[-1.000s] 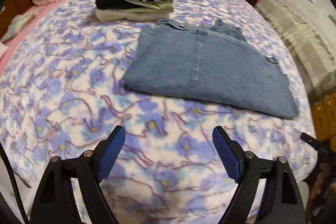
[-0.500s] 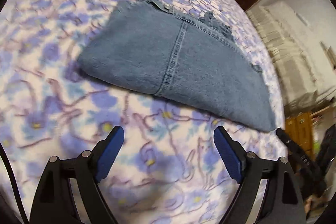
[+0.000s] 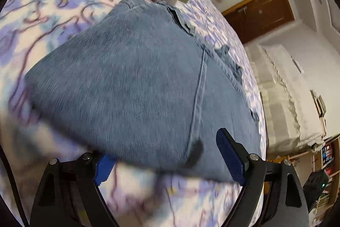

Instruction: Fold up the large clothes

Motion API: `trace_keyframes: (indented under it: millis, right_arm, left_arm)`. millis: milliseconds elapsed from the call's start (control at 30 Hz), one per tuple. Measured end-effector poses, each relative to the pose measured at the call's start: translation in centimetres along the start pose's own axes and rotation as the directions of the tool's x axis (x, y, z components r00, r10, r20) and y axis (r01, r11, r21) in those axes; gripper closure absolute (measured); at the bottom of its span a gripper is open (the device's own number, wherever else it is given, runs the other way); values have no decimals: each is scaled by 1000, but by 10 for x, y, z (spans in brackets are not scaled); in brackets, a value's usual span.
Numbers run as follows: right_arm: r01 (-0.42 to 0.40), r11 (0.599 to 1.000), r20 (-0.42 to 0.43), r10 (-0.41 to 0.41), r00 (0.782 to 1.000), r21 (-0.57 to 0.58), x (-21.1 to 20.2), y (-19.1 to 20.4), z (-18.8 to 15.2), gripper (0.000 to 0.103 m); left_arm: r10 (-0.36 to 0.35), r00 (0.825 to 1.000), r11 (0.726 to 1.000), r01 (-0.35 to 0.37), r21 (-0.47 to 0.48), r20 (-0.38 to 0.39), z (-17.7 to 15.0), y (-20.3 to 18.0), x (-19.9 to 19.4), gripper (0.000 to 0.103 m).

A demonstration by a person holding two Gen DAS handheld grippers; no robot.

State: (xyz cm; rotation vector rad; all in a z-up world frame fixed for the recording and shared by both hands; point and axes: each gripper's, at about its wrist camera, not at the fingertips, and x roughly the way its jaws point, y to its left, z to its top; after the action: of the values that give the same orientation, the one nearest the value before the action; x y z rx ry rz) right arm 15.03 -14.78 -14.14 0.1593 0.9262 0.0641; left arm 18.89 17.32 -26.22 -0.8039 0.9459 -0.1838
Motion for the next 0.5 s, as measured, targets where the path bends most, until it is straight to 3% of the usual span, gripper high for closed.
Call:
trace_keyframes:
  millis: [200, 233, 267, 300, 333, 400, 500]
  right_arm:
    - [-7, 999, 1, 7, 1000, -32, 29, 6, 13, 68]
    - [-8, 999, 2, 8, 1000, -43, 33, 9, 15, 68]
    - [-6, 998, 0, 6, 1000, -63, 41, 13, 19, 68]
    - [-1, 997, -2, 1, 1000, -76, 46, 16, 22, 69]
    - [1, 995, -4, -1, 1000, -98, 55, 21, 27, 77]
    - [9, 991, -21, -12, 1000, -133, 70, 29, 32, 92]
    - [65, 976, -107, -89, 990, -207, 106, 38, 31, 95]
  left_arm:
    - [0, 997, 1000, -2, 20, 79, 20, -5, 20, 17]
    - [1, 994, 1000, -3, 18, 106, 21, -8, 21, 22]
    - [8, 991, 1000, -11, 19, 134, 23, -10, 20, 42]
    - [19, 988, 999, -23, 23, 153, 25, -9, 16, 55]
    - [45, 984, 998, -51, 27, 172, 27, -11, 15, 75]
    - [62, 977, 996, -74, 50, 205, 30, -19, 11, 82]
    - [129, 955, 969, -179, 171, 268, 24, -47, 1, 88]
